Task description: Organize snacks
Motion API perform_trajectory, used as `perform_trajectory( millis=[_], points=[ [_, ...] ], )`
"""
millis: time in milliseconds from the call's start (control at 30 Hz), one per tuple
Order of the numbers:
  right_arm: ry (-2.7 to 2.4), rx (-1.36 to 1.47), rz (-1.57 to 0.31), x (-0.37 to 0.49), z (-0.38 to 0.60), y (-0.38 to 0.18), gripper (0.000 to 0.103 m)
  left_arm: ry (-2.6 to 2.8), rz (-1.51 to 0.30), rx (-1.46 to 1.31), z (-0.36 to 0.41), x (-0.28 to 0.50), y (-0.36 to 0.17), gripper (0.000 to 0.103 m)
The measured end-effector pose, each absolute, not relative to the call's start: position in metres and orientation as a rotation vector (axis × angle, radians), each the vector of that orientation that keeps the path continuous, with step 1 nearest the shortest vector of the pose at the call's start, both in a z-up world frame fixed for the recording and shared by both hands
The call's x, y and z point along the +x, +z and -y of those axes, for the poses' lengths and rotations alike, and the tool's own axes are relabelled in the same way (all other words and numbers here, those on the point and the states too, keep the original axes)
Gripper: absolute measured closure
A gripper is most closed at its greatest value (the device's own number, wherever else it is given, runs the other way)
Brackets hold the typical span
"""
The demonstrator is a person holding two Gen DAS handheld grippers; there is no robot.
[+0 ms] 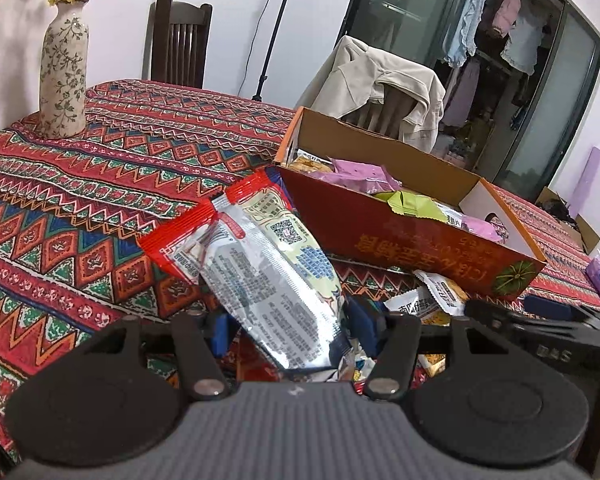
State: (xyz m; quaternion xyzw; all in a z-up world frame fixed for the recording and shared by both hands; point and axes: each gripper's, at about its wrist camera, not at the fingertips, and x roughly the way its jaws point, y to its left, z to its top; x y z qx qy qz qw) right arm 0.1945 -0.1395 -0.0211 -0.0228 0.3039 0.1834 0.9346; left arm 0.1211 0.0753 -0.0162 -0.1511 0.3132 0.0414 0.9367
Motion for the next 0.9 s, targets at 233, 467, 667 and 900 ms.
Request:
perform_trajectory(
  millis=[233,467,667,900],
  points=[
    [0.341,-0.031,-0.711,0.227,0.121,-0.036,0.000,0.103,-0.624,-0.322,-0.085,0.128,-0.018,0.043],
    [0.363,0.027,-0.737,0.233,0.126,-0.048,0.009,0.091,-0.626,-0.344,-0.091,0.135,-0.024,0.043],
    [0.385,0.065,-0.723,0.231,0.130,-0.046,0.024,0.103,-0.619,-0.365,-0.096,0.135,-0.027,0.043],
    [0.421,0.119,-0.703,0.226,0.141,-0.039,0.042,0.106,-0.629,-0.386,-0.099,0.137,-0.030,0.043]
  ],
)
